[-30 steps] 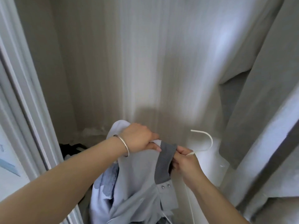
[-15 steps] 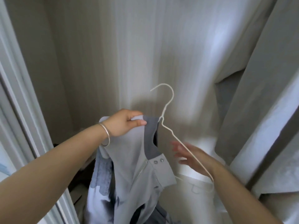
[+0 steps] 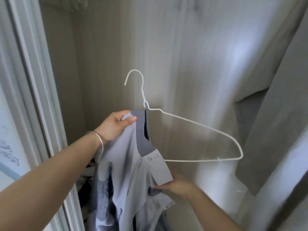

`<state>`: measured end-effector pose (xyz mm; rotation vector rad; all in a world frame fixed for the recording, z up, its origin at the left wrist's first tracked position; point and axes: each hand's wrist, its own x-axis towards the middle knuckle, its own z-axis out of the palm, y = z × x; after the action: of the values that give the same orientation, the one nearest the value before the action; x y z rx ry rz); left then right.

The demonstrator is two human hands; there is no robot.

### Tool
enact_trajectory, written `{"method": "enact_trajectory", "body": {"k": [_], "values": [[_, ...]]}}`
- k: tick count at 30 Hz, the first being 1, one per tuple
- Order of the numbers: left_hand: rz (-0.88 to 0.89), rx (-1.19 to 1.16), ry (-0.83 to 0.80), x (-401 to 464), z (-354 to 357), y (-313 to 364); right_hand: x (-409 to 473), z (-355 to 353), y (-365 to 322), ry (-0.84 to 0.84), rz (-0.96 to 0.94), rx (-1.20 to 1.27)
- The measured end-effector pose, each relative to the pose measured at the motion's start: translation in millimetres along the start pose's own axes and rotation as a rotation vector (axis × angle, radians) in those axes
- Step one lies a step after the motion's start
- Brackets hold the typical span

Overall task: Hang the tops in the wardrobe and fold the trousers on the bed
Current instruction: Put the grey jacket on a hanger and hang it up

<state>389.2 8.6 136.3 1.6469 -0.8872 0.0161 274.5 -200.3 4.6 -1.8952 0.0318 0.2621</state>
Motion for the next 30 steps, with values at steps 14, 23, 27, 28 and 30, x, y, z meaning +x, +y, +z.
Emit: {"method": "enact_trajectory", "body": {"k": [14, 23, 27, 28, 30], "values": [[0.021, 0.072, 0.399, -10.6, -28.5, -19.2, -10.8, -60.2, 7.0, 0.787, -0.218, -0.494], [0.072, 0.600, 0.092, -13.9, -2.8, -49.0, -52.3, -151.7, -32.9, 1.069, -0.111, -0.171], [0.350, 1.070, 0.104, -18.3, 11.6, -63.2, -67.4, -163.5, -46.8, 1.097, 0.053, -0.326], [0.403, 1.152, 0.105, -18.3, 18.1, -64.3, -70.4, -164.5, -54.0, 1.132, 0.057, -0.273], [0.385, 1.234, 0.148, -20.0, 37.8, -62.5, -78.4, -156.6, -72.9, 1.242, -0.025, -0.114]]}}
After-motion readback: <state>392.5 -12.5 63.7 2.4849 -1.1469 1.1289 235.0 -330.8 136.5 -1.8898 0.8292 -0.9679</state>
